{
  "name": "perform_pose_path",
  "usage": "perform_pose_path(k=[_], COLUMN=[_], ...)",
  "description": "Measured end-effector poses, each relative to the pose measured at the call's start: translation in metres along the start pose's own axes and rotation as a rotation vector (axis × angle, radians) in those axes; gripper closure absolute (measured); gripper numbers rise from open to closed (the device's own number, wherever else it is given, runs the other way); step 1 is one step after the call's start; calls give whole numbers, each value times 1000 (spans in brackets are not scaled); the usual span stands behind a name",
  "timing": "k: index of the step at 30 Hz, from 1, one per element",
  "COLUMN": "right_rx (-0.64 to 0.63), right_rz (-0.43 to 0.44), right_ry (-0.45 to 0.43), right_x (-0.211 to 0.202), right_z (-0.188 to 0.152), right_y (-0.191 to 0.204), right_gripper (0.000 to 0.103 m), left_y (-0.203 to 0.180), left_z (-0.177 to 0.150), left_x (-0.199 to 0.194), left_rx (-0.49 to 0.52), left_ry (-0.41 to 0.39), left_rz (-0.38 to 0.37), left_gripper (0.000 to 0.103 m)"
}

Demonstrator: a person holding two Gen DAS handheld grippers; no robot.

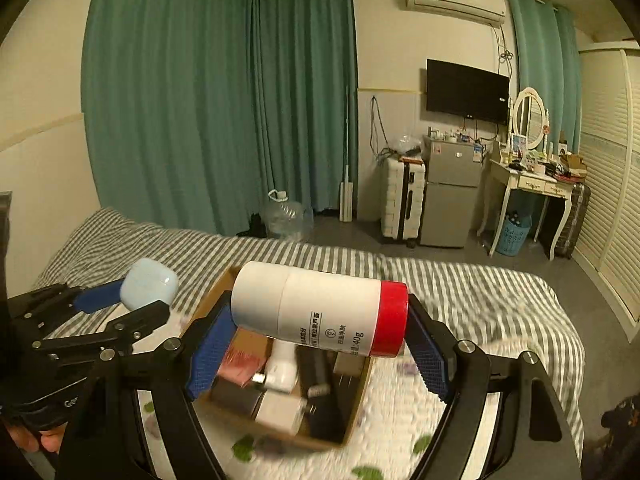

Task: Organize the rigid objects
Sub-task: 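Lower the earbud case into the box with the left gripper while the right drops the bottle in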

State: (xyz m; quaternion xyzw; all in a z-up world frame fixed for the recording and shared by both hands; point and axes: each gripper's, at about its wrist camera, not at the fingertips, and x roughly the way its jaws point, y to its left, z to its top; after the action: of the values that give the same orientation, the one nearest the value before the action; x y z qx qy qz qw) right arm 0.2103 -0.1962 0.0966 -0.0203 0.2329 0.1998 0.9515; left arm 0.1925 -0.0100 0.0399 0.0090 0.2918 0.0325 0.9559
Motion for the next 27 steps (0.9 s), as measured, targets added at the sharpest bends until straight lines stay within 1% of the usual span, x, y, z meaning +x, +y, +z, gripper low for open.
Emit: perform_pose_path(k=[2,6,9,12,16,22,25,27], right_rx=[-1,-8,-13,11,22,30,36,37], right_rz=[-1,-2,-5,8,25,47,52,56], right_ry=[-7,4,23,53,104,140,140,144], right_x=[14,48,71,94,116,125,124,123], right_z=[9,17,12,2,-15,-29,-32,-33], right_y=[-5,-15,-23,-35,-46,-60,-64,-60], right_gripper=[23,23,23,23,23,23,23,23], left_y=[-1,-8,-12,-17,-18,-19,-19,-19], left_z=[9,20,13,1,-10,-19,-18,-17], left_x=[16,61,88,116,142,166,164,164], left_rx=[4,22,32,52,57,37,54,57], left_ry=[-4,33,77,128,174,260,257,259], left_rz=[-1,-20,-34,-49,-29,-32,-32,-14], left_gripper=[54,54,54,54,53,53,51,51])
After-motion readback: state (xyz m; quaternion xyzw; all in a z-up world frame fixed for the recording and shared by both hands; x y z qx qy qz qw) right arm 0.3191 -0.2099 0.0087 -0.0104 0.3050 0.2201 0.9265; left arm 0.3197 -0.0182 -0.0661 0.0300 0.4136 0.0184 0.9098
